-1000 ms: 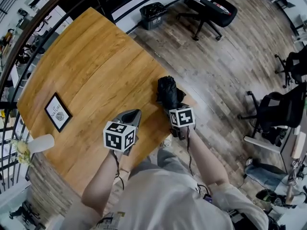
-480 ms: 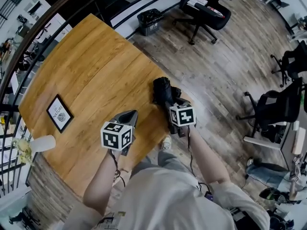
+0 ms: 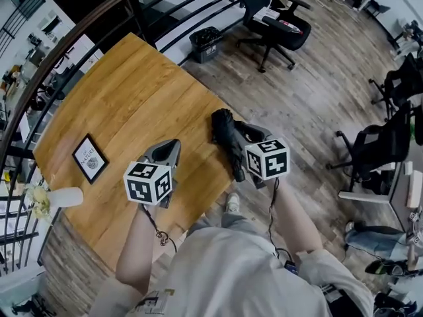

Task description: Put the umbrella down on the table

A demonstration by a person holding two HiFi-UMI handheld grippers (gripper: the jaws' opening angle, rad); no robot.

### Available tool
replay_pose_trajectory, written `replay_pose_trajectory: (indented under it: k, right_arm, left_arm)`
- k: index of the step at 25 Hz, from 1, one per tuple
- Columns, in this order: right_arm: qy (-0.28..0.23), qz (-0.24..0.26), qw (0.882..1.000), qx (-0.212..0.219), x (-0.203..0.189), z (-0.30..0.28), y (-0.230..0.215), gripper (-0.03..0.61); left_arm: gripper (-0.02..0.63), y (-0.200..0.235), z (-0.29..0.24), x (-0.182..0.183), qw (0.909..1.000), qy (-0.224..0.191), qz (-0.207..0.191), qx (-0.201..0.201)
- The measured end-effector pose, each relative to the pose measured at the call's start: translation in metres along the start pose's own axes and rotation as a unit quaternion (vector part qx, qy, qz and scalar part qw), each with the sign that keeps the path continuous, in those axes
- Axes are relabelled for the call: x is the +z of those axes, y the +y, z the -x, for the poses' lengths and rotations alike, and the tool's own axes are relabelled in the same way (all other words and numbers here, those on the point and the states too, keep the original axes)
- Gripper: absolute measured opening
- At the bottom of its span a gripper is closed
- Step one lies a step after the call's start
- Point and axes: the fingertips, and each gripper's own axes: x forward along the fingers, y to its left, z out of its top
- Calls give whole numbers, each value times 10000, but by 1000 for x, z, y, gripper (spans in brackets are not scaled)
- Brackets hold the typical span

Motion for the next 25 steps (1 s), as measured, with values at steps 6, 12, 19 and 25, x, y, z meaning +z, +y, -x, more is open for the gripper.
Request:
replay_pose_trajectory:
  k: [6,12,19,25]
  right_arm:
    - [-691,201,9972,202,46,58,30,101]
    - [-1497,430,9876,221,100,115,50,81]
    - [-2248,827,9703,325,144,174,82,67]
    - [-2810,1109,9527,326,172,220,107,54]
  left_arm:
    - [17,-16,46,52,9972,-612,-435,60]
    - [17,-34,83,95,9900,-1110,-855,157]
    - [17,-62,121,128,9795,-1549,-1284,137]
    - [17,-80,158,152,9667,-2045,-1524,207]
